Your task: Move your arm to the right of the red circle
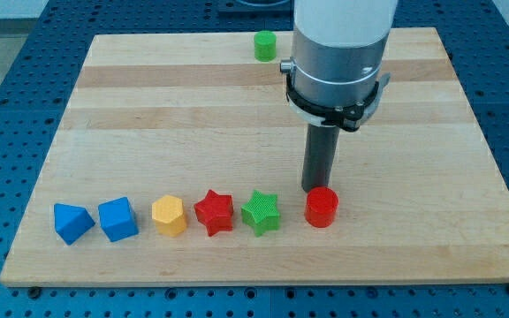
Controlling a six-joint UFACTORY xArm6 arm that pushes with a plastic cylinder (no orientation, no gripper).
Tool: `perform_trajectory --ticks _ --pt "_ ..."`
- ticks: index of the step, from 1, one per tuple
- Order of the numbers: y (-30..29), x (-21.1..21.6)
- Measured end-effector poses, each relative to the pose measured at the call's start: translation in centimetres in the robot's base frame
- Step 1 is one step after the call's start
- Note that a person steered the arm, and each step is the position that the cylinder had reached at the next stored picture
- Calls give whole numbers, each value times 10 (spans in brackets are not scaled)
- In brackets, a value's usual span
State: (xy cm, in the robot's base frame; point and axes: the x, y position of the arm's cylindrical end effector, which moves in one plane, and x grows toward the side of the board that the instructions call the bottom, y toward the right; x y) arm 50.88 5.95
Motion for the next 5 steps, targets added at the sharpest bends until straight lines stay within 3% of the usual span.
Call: perform_trajectory --ticks 3,5 --pt "61 7" --pt "57 29"
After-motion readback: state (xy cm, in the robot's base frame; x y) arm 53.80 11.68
